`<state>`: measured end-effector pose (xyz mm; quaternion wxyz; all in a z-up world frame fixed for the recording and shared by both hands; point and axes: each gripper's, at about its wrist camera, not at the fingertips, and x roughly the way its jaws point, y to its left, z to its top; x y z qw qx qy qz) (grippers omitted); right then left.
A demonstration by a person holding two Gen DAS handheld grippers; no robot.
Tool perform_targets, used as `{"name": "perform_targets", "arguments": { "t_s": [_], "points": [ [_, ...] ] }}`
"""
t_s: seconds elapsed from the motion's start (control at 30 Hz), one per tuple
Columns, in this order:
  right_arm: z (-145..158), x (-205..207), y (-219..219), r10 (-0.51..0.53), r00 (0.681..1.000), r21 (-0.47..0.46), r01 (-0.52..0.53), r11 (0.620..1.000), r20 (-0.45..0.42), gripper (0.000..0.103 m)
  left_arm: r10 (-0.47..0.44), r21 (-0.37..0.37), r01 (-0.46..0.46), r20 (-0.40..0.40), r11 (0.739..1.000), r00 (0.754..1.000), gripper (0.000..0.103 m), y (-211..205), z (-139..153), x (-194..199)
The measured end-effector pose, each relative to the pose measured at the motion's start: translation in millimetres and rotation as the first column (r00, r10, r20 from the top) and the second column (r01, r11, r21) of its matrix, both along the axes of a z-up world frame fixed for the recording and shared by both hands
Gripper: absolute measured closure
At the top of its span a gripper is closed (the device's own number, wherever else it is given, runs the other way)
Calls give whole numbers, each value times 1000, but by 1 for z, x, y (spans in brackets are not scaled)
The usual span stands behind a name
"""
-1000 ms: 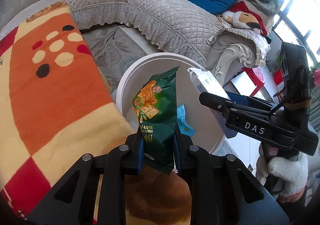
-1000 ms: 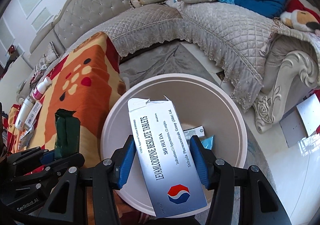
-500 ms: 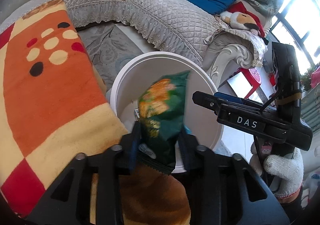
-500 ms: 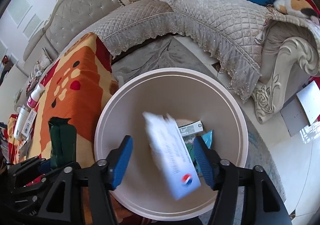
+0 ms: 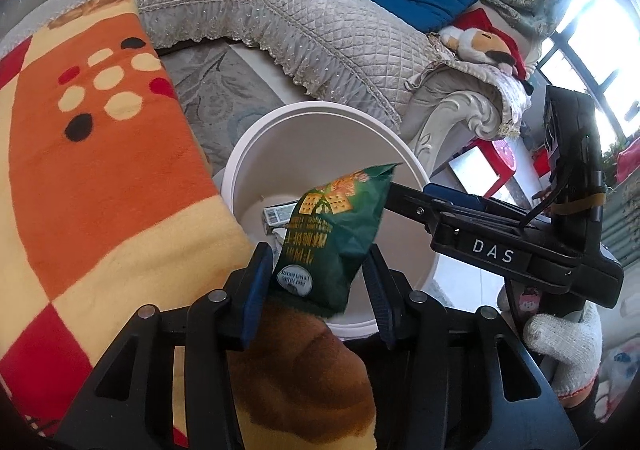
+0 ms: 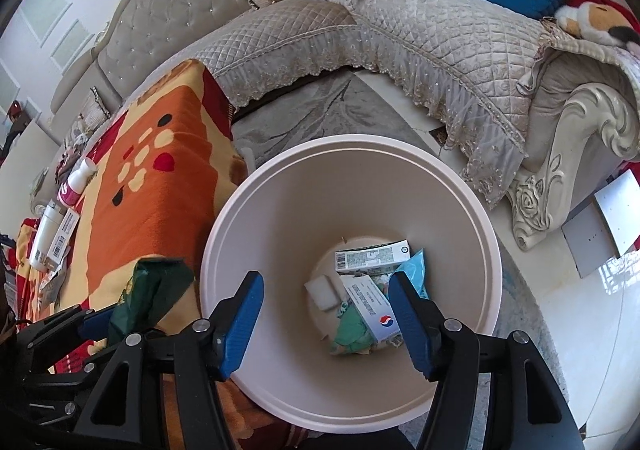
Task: Collect trash
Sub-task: 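Open both grippers over the white bin to drop packet and box, then move both grippers back over the blanket toward the remaining items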
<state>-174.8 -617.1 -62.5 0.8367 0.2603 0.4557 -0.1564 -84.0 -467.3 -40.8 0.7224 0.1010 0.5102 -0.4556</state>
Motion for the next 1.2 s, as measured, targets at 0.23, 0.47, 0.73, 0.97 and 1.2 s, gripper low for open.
{"name": "perform_targets", "arguments": {
  "t_s": [0.23,0.47,0.73,0.97,1.2],
  "points": [
    [9,-5,-5,-24,1000,-13,24,1000,15,40,9,-8,-10,-5,1000,1000,49,1,1,1],
    [9,-4,-1,-16,1000,-11,16,1000,12,40,19,-7,-19,-7,1000,1000,49,4,1,1],
    [15,5,17,32,999,-17,-31,999,19,40,62,4,-62,35,998,997,49,19,6,5],
    [20,19,42,79,997,-25,-79,997,26,40,129,22,-131,88,991,988,49,49,8,16],
    [24,35,66,128,991,-25,-127,992,36,40,196,26,-200,103,980,975,49,90,11,29]
  ]
}}
